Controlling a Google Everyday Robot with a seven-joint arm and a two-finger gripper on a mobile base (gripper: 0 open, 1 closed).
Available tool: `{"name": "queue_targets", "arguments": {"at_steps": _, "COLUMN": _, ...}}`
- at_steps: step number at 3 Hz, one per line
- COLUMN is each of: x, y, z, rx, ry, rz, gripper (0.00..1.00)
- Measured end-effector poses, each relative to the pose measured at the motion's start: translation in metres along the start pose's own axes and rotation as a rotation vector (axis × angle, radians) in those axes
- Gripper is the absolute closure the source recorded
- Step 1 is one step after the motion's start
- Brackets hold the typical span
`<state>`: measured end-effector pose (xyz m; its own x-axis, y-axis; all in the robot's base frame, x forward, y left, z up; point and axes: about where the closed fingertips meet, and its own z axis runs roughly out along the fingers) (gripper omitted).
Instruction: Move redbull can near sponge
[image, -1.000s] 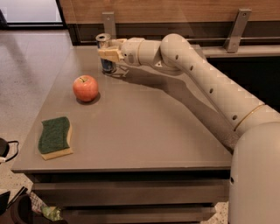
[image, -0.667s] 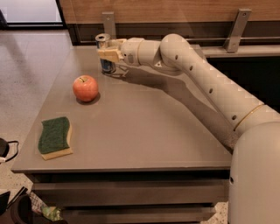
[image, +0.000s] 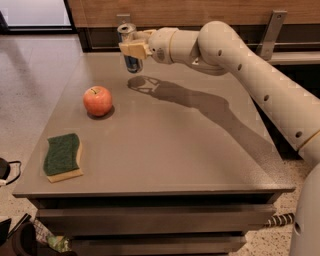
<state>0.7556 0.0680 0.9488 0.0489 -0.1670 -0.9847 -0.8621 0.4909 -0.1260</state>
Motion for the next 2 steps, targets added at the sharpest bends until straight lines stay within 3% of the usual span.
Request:
{"name": "queue_targets", "arguments": {"at_steps": 1, "x": -0.019, "y": 0.012, "z": -0.035, "rx": 0.033, "ry": 0.005, "rz": -0.014, "gripper": 1.00}}
{"name": "queue_targets", "arguments": {"at_steps": 2, "x": -0.033, "y": 0.039, "z": -0.071, "rx": 0.041, "ry": 0.007, "rz": 0.002, "gripper": 1.00}}
